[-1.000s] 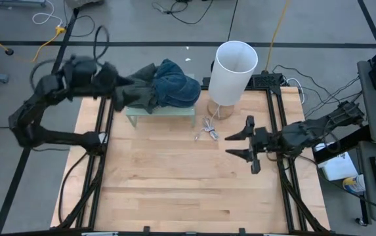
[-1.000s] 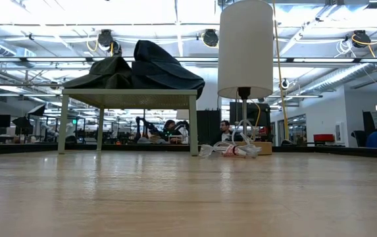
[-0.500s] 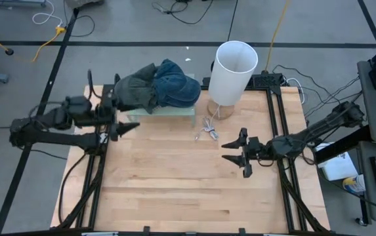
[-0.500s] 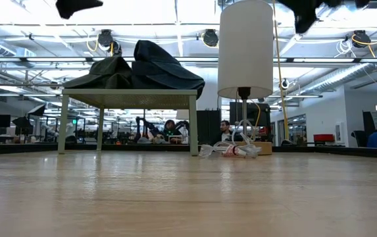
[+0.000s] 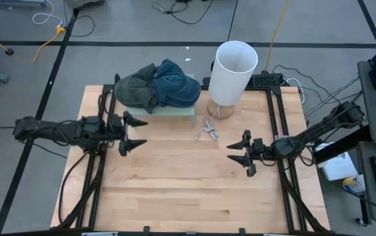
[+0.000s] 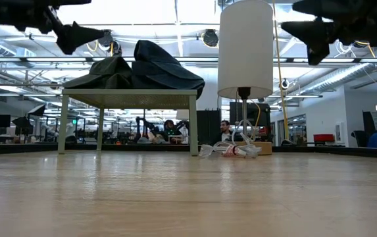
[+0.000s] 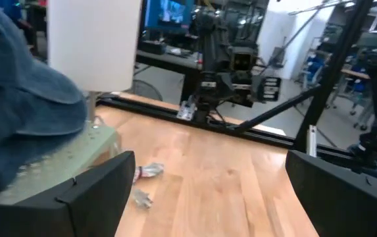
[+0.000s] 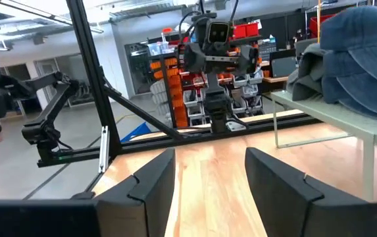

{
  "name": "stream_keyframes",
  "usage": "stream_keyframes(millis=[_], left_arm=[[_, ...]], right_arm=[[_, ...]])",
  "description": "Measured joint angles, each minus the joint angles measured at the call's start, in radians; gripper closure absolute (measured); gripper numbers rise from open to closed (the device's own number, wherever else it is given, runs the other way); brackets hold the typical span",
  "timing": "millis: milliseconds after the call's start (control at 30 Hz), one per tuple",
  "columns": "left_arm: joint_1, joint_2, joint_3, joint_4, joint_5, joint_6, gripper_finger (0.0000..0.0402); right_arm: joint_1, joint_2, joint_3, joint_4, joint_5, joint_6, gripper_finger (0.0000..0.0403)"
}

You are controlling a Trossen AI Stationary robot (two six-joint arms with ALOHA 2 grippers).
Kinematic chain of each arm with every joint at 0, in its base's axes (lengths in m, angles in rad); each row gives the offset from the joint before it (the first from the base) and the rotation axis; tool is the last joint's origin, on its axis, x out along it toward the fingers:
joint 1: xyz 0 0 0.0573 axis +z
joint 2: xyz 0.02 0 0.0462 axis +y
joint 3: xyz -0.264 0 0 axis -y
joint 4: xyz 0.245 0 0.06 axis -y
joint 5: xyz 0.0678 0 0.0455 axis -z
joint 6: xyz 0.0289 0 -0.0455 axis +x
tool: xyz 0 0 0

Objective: Pick & Place hat
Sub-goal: Return to Home Position

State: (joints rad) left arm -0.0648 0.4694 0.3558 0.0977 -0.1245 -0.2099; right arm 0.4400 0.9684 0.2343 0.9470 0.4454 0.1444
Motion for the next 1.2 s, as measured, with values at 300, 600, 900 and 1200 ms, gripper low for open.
stream_keyframes(millis=[300,600,900,1200], left_arm=[[-0.054,0.0,-0.128,0.162,-0.01,0.023,0.0002],[-0.101,0.0,-0.263,0.368,-0.022,0.054,0.0002],[-0.107,0.0,-0.327,0.449,-0.035,0.051,0.0002],[-0.107,-0.014,-0.342,0.443,-0.061,0.061,0.0002]], right_arm=[[0.0,-0.005,-0.113,0.09,-0.004,-0.008,0.0227],[0.001,-0.068,-0.217,0.148,-0.004,-0.037,0.0226],[0.0,-0.266,-0.218,-0.078,-0.005,-0.052,0.023],[0.0,-0.623,-0.218,-0.401,-0.003,-0.087,0.0226]])
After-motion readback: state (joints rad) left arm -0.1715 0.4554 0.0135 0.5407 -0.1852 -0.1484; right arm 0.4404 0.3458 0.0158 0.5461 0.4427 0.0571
